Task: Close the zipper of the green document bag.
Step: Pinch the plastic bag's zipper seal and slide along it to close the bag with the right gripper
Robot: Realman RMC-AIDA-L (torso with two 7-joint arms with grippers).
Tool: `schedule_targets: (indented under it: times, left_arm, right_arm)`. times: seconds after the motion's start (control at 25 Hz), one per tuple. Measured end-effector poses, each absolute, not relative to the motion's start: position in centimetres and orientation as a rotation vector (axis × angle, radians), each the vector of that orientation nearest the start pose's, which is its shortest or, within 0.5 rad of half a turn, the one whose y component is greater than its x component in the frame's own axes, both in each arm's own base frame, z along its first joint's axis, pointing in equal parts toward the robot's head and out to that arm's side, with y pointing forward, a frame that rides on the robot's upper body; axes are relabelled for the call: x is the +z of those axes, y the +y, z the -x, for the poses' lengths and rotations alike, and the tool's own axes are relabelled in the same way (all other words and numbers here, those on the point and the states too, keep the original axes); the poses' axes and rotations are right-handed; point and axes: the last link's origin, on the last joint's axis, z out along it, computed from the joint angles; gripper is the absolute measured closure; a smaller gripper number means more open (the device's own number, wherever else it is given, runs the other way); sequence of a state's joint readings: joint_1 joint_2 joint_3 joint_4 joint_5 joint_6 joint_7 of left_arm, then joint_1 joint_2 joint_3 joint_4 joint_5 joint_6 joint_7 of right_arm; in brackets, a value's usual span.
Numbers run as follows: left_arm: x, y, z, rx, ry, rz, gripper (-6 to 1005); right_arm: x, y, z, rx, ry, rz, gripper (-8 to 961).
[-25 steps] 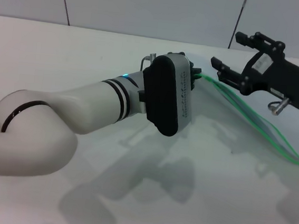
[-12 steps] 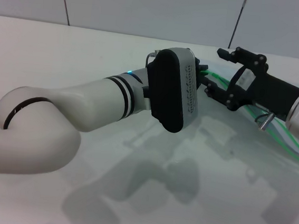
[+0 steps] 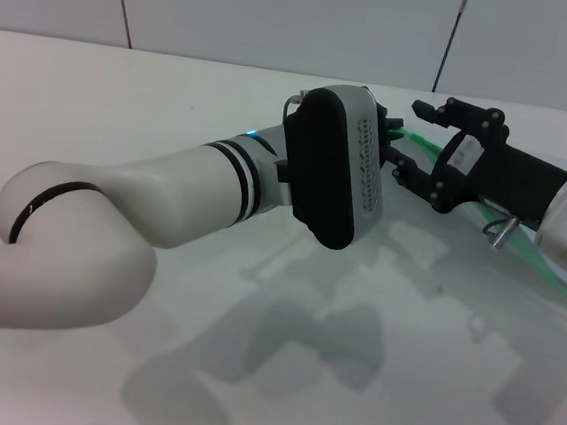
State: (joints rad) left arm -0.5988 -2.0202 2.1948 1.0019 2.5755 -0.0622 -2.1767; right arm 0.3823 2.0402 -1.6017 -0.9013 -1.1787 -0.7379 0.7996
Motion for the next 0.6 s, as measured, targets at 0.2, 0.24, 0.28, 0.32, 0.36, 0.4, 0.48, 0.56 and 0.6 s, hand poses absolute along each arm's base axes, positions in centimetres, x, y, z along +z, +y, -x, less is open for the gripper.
schedule_targets:
  times: [0.2, 0.24, 0.28, 0.32, 0.36, 0.4, 0.48, 0.56, 0.6]
  left_arm:
    - [-10.65, 38.55, 12.54, -0.019, 0.596, 2.200, 973]
    - [-10.65, 38.54, 12.55, -0.018, 0.597, 2.199, 973]
    - [-10.66, 38.52, 12.56, -0.018, 0.598, 2.199, 973]
    - [-10.65, 38.51, 12.59, -0.017, 0.598, 2.199, 973]
    - [-10.63, 38.51, 12.63, -0.016, 0.597, 2.198, 973]
    - [-10.57, 38.54, 12.69, -0.015, 0.594, 2.196, 973]
    - [-10.47, 38.59, 12.65, -0.018, 0.591, 2.192, 973]
    - [-10.41, 38.53, 12.50, -0.024, 0.592, 2.190, 973]
    - [-10.39, 38.49, 12.42, -0.027, 0.593, 2.188, 973]
  right_arm:
    - [-4.16, 37.57, -21.09, 0.382, -0.125, 2.370, 389]
    - [-4.23, 37.56, -21.07, 0.381, -0.126, 2.372, 394]
    - [-4.25, 37.57, -21.09, 0.380, -0.124, 2.372, 399]
    - [-4.26, 37.58, -21.09, 0.381, -0.121, 2.371, 404]
    - [-4.26, 37.60, -21.08, 0.382, -0.118, 2.369, 409]
    - [-4.24, 37.62, -21.09, 0.385, -0.112, 2.367, 430]
    - [-4.22, 37.65, -21.13, 0.389, -0.104, 2.365, 472]
    - [-4.21, 37.66, -21.16, 0.390, -0.102, 2.364, 515]
    - [-4.22, 37.67, -21.16, 0.390, -0.101, 2.364, 536]
